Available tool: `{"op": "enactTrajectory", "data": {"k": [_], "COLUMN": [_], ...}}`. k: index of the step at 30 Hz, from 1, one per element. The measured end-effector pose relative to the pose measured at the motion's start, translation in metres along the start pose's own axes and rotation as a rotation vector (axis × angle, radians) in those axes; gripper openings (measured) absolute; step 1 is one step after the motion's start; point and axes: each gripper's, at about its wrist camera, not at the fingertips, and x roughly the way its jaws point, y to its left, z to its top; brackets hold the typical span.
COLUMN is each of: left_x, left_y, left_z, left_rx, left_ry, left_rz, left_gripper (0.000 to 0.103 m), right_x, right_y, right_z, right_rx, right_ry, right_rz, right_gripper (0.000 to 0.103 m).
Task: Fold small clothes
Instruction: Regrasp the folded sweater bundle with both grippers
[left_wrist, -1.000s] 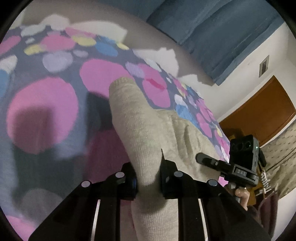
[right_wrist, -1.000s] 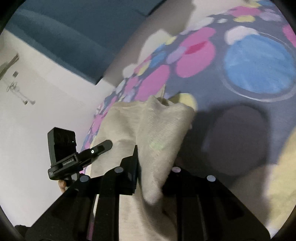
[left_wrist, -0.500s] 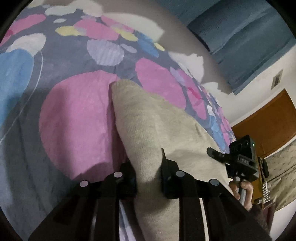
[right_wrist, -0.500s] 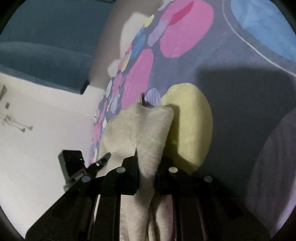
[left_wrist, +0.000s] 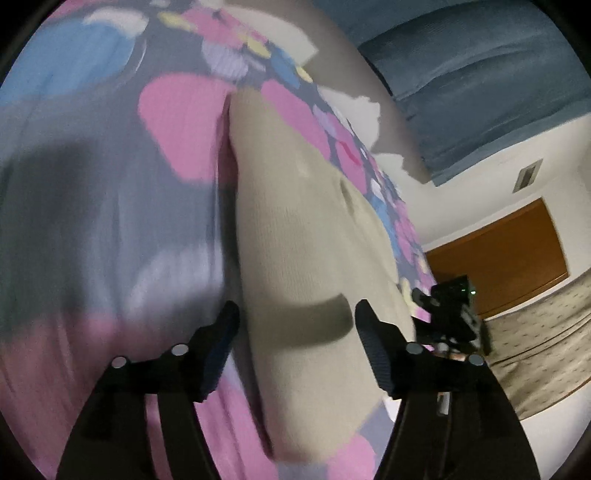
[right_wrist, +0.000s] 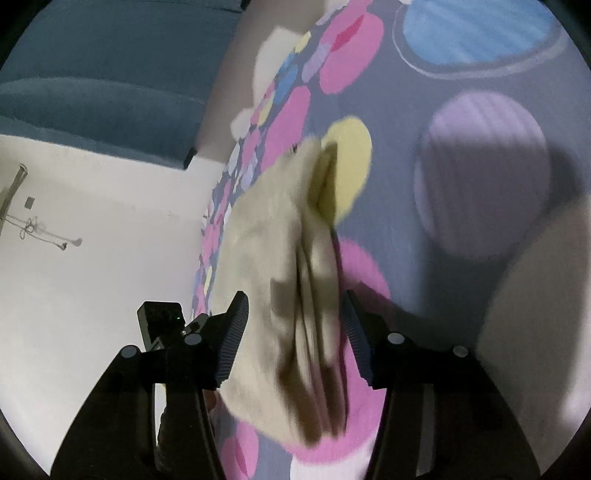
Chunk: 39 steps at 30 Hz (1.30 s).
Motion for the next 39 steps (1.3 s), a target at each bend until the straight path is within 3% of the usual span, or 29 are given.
{"op": "enactTrajectory", "data": {"k": [6,12,14,18,19,21,24,28,29,31,33,35,37,39], "left_x": [0.000,0.000,-0.001,-0.004,-0.003,-0.004,0.000,0.001,0.002,0.005,0.009,0.012,0.010,0.005], "left_y": [-0.016,-0.012,-0.009,-0.008,-0.008,-0.007,-0.012,-0.016,-0.013,-0.011,-0.015,-0.018,-0.013,-0.005], "left_z": [-0.030,-0.040,-0.039,-0.039,-0.039,-0.040,-0.041,-0.043,-0.042,-0.042,-0.041,-0.042,-0.042,-0.040], "left_rx": [0.041,-0.023,-0.038,-0.017,-0.006,-0.002,0.017,0.005,-0.019,-0.029,0.005,0.042,0.022,-0.008], "left_ry": [-0.010,-0.021,-0.024,-0.019,-0.011,-0.004,0.000,0.004,0.001,-0.004,0.002,0.010,0.017,0.026], "left_rz": [0.034,0.020,0.004,-0.009,-0.014,-0.021,-0.006,-0.020,-0.028,-0.026,-0.013,0.031,0.009,-0.036], "left_gripper": [0.065,0.047,0.046,0.046,0.046,0.046,0.047,0.046,0.046,0.045,0.045,0.032,0.024,0.022], "right_x": [0.005,0.012,0.006,-0.011,-0.010,-0.007,0.010,0.011,0.011,0.015,0.013,0.009,0.007,0.004], "right_y": [0.012,0.020,0.021,0.023,0.022,0.021,0.021,0.015,0.012,0.007,0.002,0.002,0.007,0.013], "right_z": [-0.026,-0.040,-0.042,-0.050,-0.049,-0.051,-0.054,-0.057,-0.058,-0.057,-0.059,-0.061,-0.066,-0.072], "right_rx": [-0.021,0.003,0.010,-0.014,-0.004,0.003,0.061,0.095,0.103,0.122,0.132,0.124,0.096,0.070], "right_ry": [0.026,0.018,0.006,-0.066,-0.062,-0.033,0.051,0.014,0.007,0.001,-0.010,-0.022,-0.030,-0.035], "right_rz": [-0.013,0.004,-0.009,-0.162,-0.161,-0.129,-0.002,0.080,0.084,0.069,0.094,0.106,0.090,0.071], "right_gripper": [0.052,0.052,0.052,0.052,0.052,0.052,0.052,0.047,0.044,0.024,0.020,0.019,0.018,0.017]}}
